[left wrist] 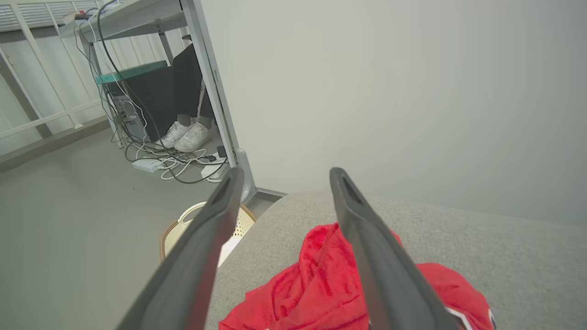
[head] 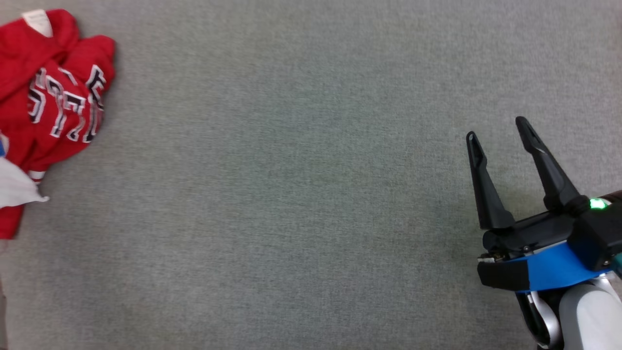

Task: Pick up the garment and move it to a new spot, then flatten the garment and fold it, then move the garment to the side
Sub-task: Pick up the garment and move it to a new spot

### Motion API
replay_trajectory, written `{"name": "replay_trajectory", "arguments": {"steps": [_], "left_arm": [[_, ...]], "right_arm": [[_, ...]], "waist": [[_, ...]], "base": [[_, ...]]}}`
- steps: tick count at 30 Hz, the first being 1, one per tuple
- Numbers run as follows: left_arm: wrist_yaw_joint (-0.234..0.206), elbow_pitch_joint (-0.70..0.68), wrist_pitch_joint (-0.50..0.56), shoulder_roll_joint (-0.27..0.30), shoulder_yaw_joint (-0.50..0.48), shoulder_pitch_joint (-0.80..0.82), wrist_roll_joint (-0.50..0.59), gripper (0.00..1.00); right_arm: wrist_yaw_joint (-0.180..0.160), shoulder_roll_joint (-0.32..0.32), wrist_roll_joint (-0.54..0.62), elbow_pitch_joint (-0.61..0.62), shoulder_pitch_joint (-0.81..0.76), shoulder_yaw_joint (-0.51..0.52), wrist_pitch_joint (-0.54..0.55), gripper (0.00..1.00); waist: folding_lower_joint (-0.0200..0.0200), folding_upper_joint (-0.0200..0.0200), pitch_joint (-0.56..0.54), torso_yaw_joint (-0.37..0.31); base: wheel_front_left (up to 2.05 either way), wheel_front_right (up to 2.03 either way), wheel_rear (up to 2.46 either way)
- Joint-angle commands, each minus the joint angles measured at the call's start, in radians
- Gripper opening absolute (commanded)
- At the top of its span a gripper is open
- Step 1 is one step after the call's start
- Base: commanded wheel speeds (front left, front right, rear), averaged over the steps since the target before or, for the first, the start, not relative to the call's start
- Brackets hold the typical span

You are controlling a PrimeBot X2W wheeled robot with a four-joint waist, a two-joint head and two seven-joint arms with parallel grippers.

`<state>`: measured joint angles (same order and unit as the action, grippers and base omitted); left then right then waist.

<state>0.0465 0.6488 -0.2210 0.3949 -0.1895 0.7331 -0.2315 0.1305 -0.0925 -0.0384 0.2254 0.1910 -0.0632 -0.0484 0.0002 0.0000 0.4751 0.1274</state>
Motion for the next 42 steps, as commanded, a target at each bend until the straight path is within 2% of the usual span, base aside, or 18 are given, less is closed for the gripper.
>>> {"name": "replay_trajectory", "arguments": {"steps": [1, 5, 11, 21, 22, 23, 24, 28, 36, 42], "left_arm": [[0.009, 0.043, 0.023, 0.017, 0.009, 0.041, 0.001, 1.00], [0.032, 0.163, 0.111, 0.045, 0.033, 0.101, -0.003, 1.00], [0.063, 0.330, 0.298, 0.057, 0.073, 0.157, -0.025, 1.00], [0.085, 0.506, 0.506, 0.042, 0.118, 0.143, -0.086, 1.00], [0.086, 0.514, 0.513, 0.043, 0.122, 0.142, -0.093, 0.81], [0.085, 0.513, 0.509, 0.042, 0.125, 0.140, -0.103, 0.36], [0.086, 0.510, 0.500, 0.044, 0.130, 0.137, -0.111, 0.00], [0.086, 0.486, 0.448, 0.068, 0.161, 0.135, -0.128, 0.00], [0.086, 0.379, 0.262, 0.141, 0.255, 0.178, -0.123, 0.00], [0.083, 0.294, 0.158, 0.170, 0.335, 0.234, -0.117, 0.00]], "right_arm": [[0.001, -0.008, 0.004, 0.017, 0.014, 0.005, 0.005, 1.00], [0.001, -0.008, 0.006, 0.039, 0.008, 0.017, 0.009, 1.00], [0.001, -0.012, 0.004, 0.047, 0.001, 0.026, 0.014, 1.00], [0.001, -0.011, -0.003, 0.029, 0.012, 0.009, 0.015, 1.00], [0.000, -0.011, -0.004, 0.026, 0.011, 0.007, 0.014, 1.00], [0.000, -0.010, -0.004, 0.023, 0.010, 0.007, 0.012, 1.00], [0.000, -0.009, -0.006, 0.022, 0.009, 0.006, 0.010, 1.00], [0.001, -0.002, -0.013, 0.001, 0.008, 0.000, 0.001, 1.00], [0.001, 0.016, -0.038, -0.077, -0.007, -0.010, -0.041, 1.00], [0.001, 0.031, -0.058, -0.140, -0.023, -0.014, -0.079, 1.00]], "waist": [[-0.0002, 0.0000, 0.055, -0.041], [-0.0002, 0.0000, 0.077, -0.050], [-0.0002, 0.0000, 0.086, -0.055], [-0.0002, 0.0000, 0.063, -0.070], [-0.0002, 0.0000, 0.059, -0.073], [-0.0002, 0.0000, 0.054, -0.076], [-0.0002, 0.0000, 0.049, -0.079], [-0.0002, 0.0000, 0.016, -0.096], [-0.0002, 0.0000, -0.087, -0.138], [-0.0002, 0.0000, -0.160, -0.182]], "base": [[0.00, 0.00, 0.00], [0.00, 0.00, 0.00], [0.00, 0.00, 0.00], [0.00, 0.00, 0.00], [0.00, 0.00, 0.00], [0.00, 0.00, 0.00], [0.00, 0.00, 0.00], [0.00, 0.00, 0.00], [0.00, 0.00, 0.00], [0.00, 0.00, 0.00]]}}
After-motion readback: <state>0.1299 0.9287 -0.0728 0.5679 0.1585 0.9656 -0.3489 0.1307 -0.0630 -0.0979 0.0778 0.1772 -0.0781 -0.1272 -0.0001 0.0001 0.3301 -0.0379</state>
